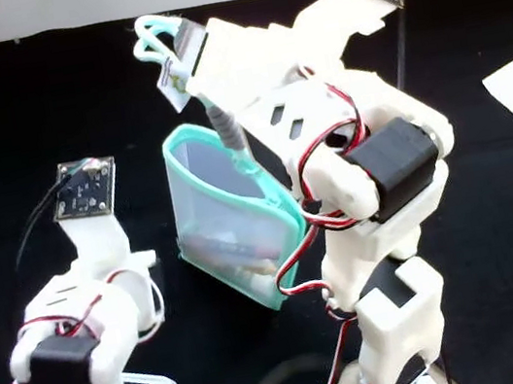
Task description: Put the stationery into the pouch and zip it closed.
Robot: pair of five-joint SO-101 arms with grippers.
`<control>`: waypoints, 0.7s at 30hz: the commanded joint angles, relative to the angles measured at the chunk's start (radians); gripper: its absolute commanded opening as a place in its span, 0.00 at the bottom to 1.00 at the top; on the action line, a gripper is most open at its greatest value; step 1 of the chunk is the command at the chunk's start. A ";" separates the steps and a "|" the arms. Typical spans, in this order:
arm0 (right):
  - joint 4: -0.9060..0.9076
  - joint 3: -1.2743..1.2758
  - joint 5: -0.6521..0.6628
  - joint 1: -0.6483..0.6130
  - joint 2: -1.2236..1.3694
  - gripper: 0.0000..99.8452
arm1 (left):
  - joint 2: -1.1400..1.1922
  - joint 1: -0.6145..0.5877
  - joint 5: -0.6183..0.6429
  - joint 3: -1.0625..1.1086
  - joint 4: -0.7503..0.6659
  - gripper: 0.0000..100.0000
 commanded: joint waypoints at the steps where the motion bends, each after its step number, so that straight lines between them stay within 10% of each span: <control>1: 0.012 -0.024 0.012 0.012 -0.004 0.01 | -0.012 0.071 -0.008 -0.099 0.117 0.01; 6: 0.012 -0.025 0.012 0.010 -0.004 0.01 | -0.012 0.114 -0.006 -0.064 0.133 0.01; 21: 0.012 -0.033 0.014 -0.097 -0.008 0.01 | 0.002 0.116 0.137 0.354 -0.618 0.01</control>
